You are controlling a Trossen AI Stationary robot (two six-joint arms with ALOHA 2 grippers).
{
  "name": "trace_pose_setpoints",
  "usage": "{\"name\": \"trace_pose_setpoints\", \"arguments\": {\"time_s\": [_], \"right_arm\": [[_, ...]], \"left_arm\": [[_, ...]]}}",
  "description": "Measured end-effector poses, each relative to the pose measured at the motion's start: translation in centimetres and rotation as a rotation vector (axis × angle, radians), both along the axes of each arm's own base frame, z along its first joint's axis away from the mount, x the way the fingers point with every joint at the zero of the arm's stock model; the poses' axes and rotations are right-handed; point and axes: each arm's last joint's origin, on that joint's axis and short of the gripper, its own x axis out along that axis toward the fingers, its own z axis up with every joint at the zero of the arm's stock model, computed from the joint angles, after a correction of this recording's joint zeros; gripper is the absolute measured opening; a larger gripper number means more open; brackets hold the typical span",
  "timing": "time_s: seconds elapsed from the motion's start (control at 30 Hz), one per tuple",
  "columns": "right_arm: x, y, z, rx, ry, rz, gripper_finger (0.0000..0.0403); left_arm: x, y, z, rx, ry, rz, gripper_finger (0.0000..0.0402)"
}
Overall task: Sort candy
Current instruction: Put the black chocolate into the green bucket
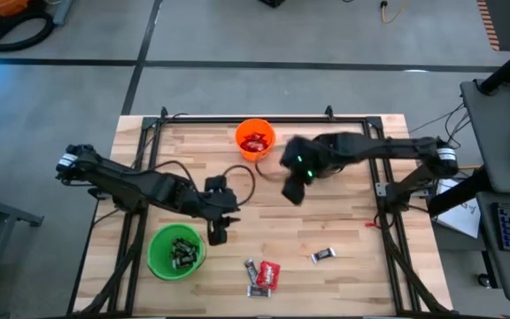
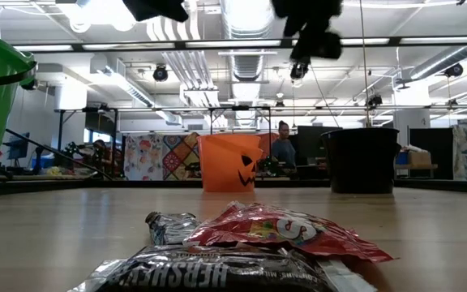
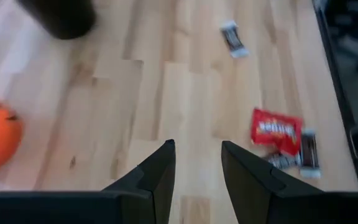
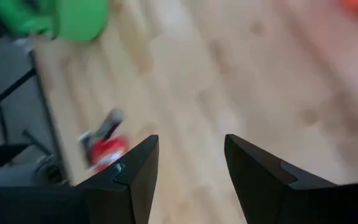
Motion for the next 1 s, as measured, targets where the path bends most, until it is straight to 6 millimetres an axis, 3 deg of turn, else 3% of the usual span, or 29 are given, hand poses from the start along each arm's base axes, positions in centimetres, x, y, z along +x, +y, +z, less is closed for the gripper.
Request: {"name": "trace_pose_setpoints", "arguments": {"time_s": [0.33,0.6,0.8,1.0], "right_arm": [[-4.1,9.5,3.0,0.232,0.046,-0.003,0.0178],[-6.9,15.8,3.2,0.386,0.177,0.003,0.0178],[-8.5,18.4,3.2,0.446,0.255,-0.021,0.0178],[-9.3,19.4,3.1,0.452,0.271,-0.048,0.0178]], "left_arm": [[1.9,-1.8,-2.5,-0.025,0.076,-0.341,0.0115],[3.4,-3.7,-4.5,0.022,0.075,-0.461,0.0115],[4.1,-4.6,-6.4,0.032,0.124,-0.522,0.0115],[4.9,-5.7,-7.9,0.060,0.120,-0.588,0.0115]]}}
